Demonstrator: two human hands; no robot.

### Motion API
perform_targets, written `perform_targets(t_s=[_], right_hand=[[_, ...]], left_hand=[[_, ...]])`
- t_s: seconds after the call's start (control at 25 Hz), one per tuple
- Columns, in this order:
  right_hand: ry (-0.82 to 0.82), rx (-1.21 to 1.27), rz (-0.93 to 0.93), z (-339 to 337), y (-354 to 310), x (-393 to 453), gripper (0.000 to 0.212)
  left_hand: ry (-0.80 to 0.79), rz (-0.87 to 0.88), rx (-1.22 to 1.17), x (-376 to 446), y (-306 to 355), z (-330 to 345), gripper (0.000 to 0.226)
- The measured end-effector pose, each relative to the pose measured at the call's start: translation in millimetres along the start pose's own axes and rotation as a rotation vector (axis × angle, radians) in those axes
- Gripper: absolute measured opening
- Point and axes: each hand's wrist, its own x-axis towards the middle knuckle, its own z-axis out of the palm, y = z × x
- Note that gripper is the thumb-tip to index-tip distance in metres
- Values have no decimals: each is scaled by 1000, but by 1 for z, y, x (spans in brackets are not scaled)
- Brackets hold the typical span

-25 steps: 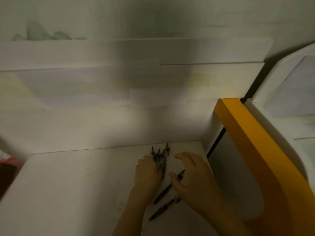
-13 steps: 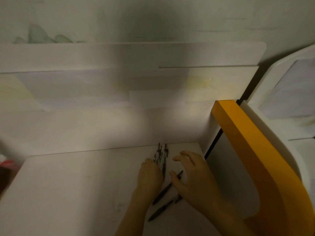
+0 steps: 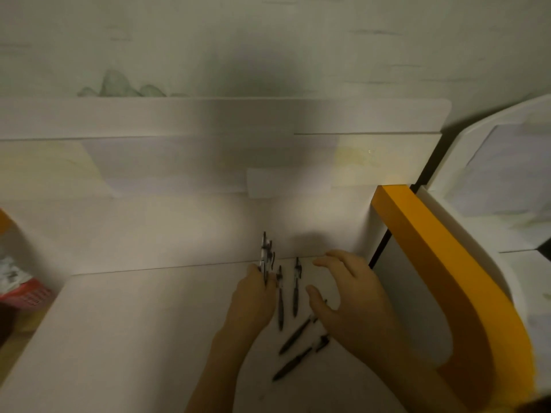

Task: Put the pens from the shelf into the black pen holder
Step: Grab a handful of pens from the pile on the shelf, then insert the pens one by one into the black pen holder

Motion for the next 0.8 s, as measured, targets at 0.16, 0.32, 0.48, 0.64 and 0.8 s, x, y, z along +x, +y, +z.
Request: perform_targets(t_s=[0.16, 0.32, 0.48, 0.64, 0.8], right_hand=[[38, -32, 9, -22, -24, -3, 39], [86, -86, 2, -53, -40, -11, 42], [166, -101, -8, -97, -39, -27, 43], [269, -112, 17, -144, -10, -52, 44], [378, -156, 89, -204, 45, -93, 45]], left_hand=[[-73, 58, -142, -25, 15, -26, 10], [28, 230, -125, -43, 27, -43, 13], [17, 303, -206, -68, 67, -49, 20], [-42, 448, -234, -106, 126, -36, 33], [-152, 606, -291, -155, 199, 6, 49]])
